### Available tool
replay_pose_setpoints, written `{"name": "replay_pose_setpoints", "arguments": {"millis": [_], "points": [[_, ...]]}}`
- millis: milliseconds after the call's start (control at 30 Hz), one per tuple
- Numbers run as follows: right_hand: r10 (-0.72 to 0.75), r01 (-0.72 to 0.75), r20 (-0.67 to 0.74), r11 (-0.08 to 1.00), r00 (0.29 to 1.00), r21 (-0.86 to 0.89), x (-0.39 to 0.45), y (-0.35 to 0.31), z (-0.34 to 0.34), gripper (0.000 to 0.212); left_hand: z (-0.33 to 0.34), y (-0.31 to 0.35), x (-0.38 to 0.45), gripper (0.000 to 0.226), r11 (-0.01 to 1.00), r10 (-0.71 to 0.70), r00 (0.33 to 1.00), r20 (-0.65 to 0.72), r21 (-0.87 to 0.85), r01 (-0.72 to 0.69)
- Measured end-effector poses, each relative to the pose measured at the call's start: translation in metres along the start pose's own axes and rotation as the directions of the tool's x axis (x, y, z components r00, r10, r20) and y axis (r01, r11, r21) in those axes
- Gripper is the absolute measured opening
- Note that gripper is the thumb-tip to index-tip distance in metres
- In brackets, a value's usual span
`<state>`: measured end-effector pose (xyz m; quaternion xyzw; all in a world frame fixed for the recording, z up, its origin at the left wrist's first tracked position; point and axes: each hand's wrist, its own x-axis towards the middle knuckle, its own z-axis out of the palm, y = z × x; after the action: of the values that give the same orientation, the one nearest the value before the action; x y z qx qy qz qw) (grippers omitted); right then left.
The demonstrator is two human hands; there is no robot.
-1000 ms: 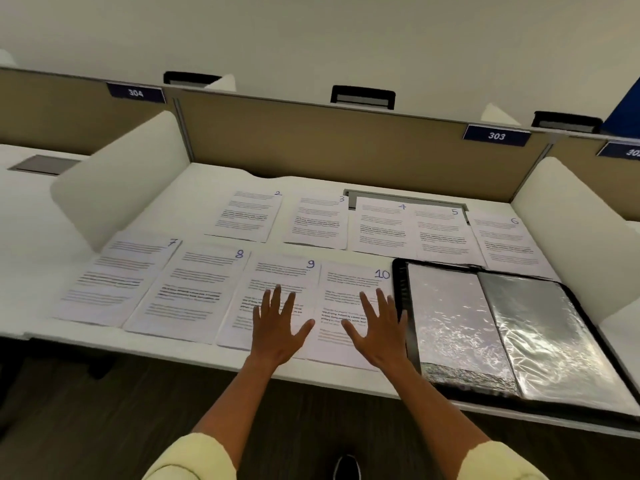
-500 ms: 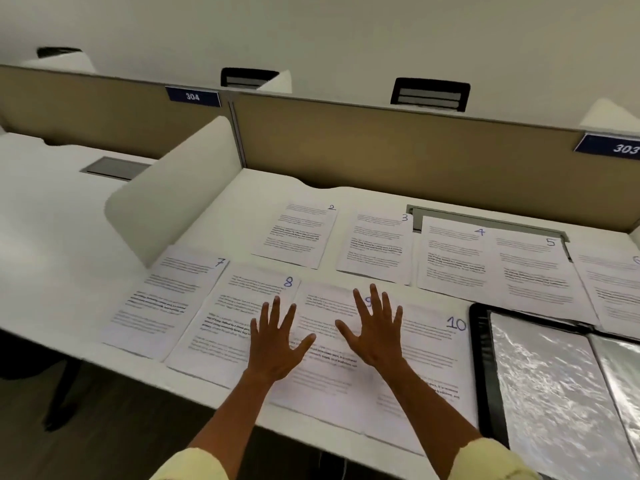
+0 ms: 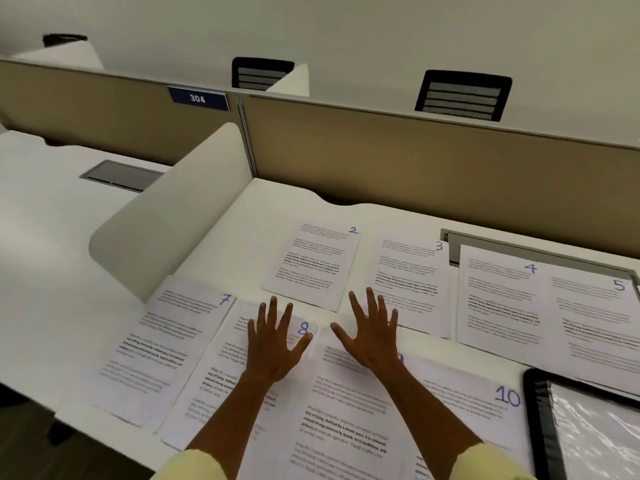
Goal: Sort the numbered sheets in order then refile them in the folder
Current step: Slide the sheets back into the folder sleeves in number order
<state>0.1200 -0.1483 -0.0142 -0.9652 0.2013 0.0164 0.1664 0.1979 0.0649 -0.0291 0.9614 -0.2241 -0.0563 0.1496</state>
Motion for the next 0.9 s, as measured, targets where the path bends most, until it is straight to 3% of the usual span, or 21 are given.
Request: {"name": "replay_pose_setpoints", "arguments": {"millis": [300,433,700,900], "points": [[0.079,-0.081,0.049,0.995,0.996,0.053,0.064,-0.027,0.004,0.111,0.007,-0.03,0.087,0.09,0.997,0.064,0.997,0.033,0.04,-0.065],[0.13,-0.133,0.092,0.99,0.987,0.034,0.09,-0.038,0.007,0.097,0.011,-0.039,0.126,0.088,0.995,0.092,0.996,0.02,0.025,-0.093],[0.26,-0.263,0.041,0.94,0.965,0.217,0.146,-0.046,0.014,0.079,0.021,-0.053,0.194,0.087,0.99,0.144,0.99,-0.008,0.012,-0.144],[0.353,-0.34,0.028,0.871,0.935,0.355,0.183,-0.048,0.013,0.073,0.031,-0.058,0.2,0.082,0.984,0.171,0.985,-0.024,0.046,-0.17]]}}
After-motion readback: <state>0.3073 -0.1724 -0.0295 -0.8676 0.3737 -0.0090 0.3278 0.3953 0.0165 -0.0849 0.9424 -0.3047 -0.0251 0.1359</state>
